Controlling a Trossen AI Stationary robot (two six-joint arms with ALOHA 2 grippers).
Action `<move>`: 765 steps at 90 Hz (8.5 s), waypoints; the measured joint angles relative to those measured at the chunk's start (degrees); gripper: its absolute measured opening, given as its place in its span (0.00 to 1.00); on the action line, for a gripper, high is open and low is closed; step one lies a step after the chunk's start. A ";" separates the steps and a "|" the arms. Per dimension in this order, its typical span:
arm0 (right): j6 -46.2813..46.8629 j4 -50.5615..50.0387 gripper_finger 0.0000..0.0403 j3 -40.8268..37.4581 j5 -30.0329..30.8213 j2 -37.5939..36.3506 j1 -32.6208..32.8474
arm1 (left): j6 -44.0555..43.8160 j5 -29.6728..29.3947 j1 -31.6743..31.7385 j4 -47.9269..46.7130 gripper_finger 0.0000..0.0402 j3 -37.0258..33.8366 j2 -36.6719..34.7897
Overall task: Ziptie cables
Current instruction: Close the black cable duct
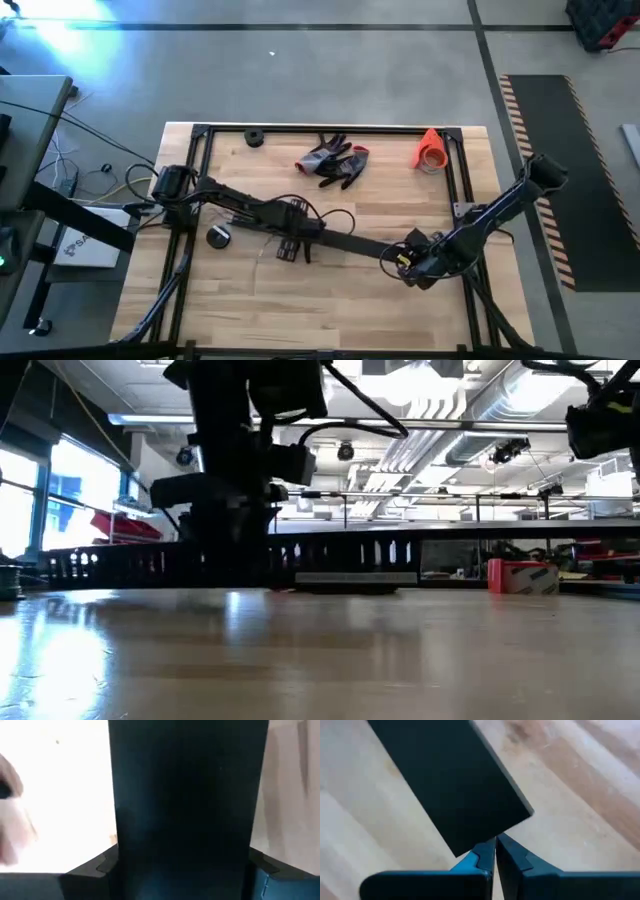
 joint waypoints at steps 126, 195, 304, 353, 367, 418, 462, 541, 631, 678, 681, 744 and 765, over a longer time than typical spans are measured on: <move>6.80 -7.93 0.00 0.11 -2.54 0.00 3.53 | 4.40 1.06 4.34 -17.22 0.72 -4.03 -0.22; -4.75 5.91 0.00 1.06 8.92 -0.21 -3.74 | 4.18 -0.11 -0.05 -1.50 0.59 1.46 0.03; 8.66 -1.27 0.00 -0.68 -1.86 -0.26 2.00 | 1.05 3.74 0.08 2.89 0.59 -0.26 2.84; 9.06 -1.67 0.00 -0.63 -1.22 -0.35 2.44 | -3.54 11.95 2.44 -16.09 0.75 6.67 3.10; 9.06 -1.60 0.00 -0.66 -1.69 -0.35 2.79 | -3.29 11.70 1.13 -24.86 0.75 6.69 3.10; 11.48 -6.92 0.00 -0.76 -5.17 -0.35 4.28 | -3.22 4.12 -0.45 -22.19 0.68 -3.99 3.08; 14.15 1.91 0.00 -0.79 -5.19 -0.15 8.07 | -2.57 3.12 -2.34 -10.66 0.53 0.20 3.06; 15.48 -6.68 0.00 -0.70 -6.20 0.02 6.30 | -1.78 6.62 -1.01 -5.28 0.61 1.71 3.02; 15.69 -5.83 0.00 -0.74 -5.12 0.02 8.86 | -5.67 8.11 0.06 -29.06 0.71 -4.38 -12.06; 15.60 -4.81 0.00 -0.76 -4.25 0.02 8.86 | -13.34 6.73 -5.07 -2.11 0.60 -22.78 -18.62; 15.60 -4.60 0.00 -0.76 -4.30 0.02 8.86 | -13.91 5.85 -5.13 -2.14 0.60 -22.70 -18.62; 15.55 -2.54 0.00 -0.79 -5.98 0.02 8.34 | -4.47 5.17 -1.16 4.14 0.60 -17.24 -18.68; 15.42 -2.35 0.00 -0.79 -5.96 0.00 8.34 | -4.52 10.42 0.47 2.86 0.60 -17.24 -17.34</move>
